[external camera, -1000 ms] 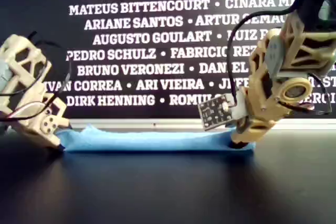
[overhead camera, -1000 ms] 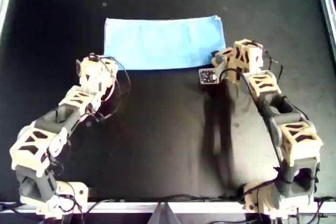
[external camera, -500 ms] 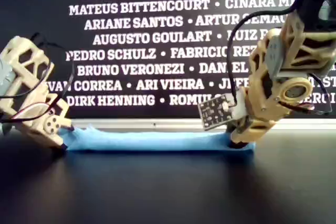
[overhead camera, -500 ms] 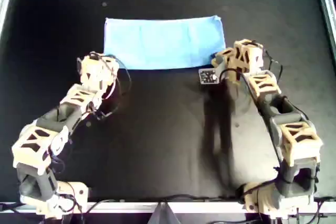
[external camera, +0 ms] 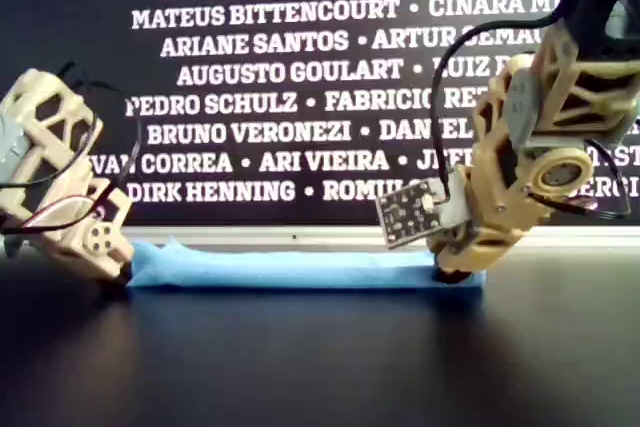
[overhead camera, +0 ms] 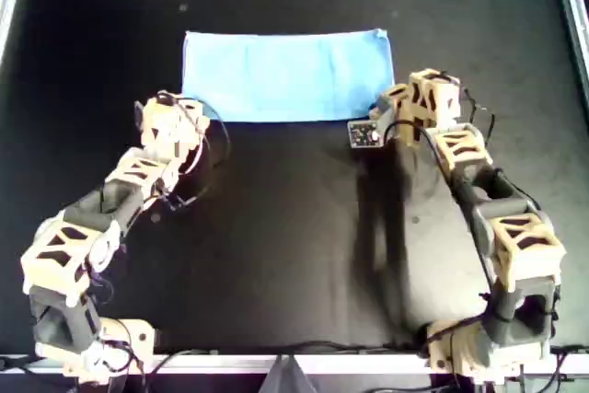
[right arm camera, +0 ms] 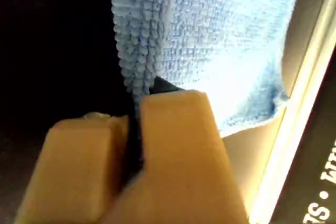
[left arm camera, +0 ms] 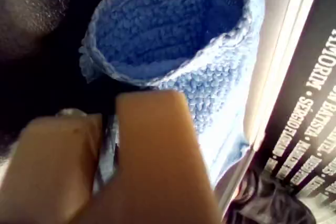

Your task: Fold a cloth

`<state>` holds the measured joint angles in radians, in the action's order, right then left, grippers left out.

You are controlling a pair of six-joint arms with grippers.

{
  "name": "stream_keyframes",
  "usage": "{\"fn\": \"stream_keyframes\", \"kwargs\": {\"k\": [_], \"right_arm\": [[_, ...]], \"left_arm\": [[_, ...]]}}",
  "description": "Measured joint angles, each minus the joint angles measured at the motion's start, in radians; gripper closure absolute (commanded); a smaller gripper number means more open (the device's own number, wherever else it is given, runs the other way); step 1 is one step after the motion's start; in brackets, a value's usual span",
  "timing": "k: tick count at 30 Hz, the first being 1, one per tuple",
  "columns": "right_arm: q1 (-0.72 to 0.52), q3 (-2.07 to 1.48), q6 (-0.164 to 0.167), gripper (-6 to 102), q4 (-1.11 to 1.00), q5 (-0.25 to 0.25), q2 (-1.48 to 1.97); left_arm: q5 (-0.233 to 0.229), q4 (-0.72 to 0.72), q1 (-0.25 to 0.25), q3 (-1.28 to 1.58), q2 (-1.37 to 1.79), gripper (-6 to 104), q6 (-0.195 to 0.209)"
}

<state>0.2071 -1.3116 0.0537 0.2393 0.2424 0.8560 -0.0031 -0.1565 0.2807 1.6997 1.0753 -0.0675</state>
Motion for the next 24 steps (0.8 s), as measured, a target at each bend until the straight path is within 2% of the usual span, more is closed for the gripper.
{"fn": "stream_keyframes", "kwargs": {"k": [3,9,12,24], "right_arm": [[0.000,0.000,0.000,95,0.000,0.000,0.000],[0.000,0.000,0.000,82,0.000,0.000,0.000],[0.000,0.000,0.000,77,0.000,0.000,0.000],[0.000,0.000,0.000,73,0.000,0.000,0.000]], "left_arm": [[0.000,0.000,0.003,0.003,0.040,88,0.000],[-0.002,0.000,0.003,0.044,0.232,49,0.000],[0.000,0.000,0.003,0.051,0.253,36,0.000],[-0.003,0.017,0.003,0.118,0.229,35,0.006]]}}
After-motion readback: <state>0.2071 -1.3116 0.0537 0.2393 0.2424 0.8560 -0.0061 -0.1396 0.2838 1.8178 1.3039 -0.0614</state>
